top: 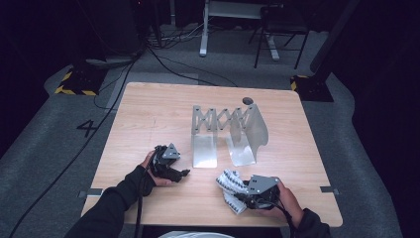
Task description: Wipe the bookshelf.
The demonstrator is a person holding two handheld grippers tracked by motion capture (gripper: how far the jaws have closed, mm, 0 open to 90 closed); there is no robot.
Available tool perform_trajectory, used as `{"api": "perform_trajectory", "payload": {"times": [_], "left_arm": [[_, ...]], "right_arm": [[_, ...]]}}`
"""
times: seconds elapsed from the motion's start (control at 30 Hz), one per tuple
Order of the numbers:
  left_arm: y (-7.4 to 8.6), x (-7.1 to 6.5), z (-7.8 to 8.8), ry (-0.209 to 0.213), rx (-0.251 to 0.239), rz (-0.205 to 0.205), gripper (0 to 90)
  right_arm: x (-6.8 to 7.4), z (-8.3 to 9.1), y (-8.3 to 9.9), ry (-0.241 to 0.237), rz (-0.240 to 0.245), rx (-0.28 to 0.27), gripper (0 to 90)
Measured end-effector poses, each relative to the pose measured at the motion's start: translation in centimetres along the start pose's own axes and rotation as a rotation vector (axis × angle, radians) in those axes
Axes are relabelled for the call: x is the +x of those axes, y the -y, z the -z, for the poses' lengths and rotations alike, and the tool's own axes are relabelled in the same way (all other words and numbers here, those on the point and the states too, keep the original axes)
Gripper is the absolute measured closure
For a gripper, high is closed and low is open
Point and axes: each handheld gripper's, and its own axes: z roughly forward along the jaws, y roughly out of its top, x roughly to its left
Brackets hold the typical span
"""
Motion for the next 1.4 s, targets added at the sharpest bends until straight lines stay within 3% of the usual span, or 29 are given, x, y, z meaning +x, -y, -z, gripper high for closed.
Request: {"api": "perform_trajectory", "payload": {"times": [0.3,0.7,1.2,1.4], "left_arm": [[0.0,0.0,0.0,0.0,-0.001,0.0,21.7],[0.0,0.0,0.0,0.0,-0.001,0.001,21.7],[0.0,0.0,0.0,0.0,0.0,0.001,21.6],[0.0,0.0,0.0,0.0,0.0,0.0,21.6]], "right_arm": [[-0.4,1.7,-0.3,0.034,-0.019,-0.037,46.5],[-1.2,4.4,0.1,0.091,-0.042,-0.086,45.0],[-2.9,6.4,2.6,0.184,-0.116,-0.075,44.1],[-4.0,6.9,4.4,0.231,-0.166,-0.049,43.4]]}}
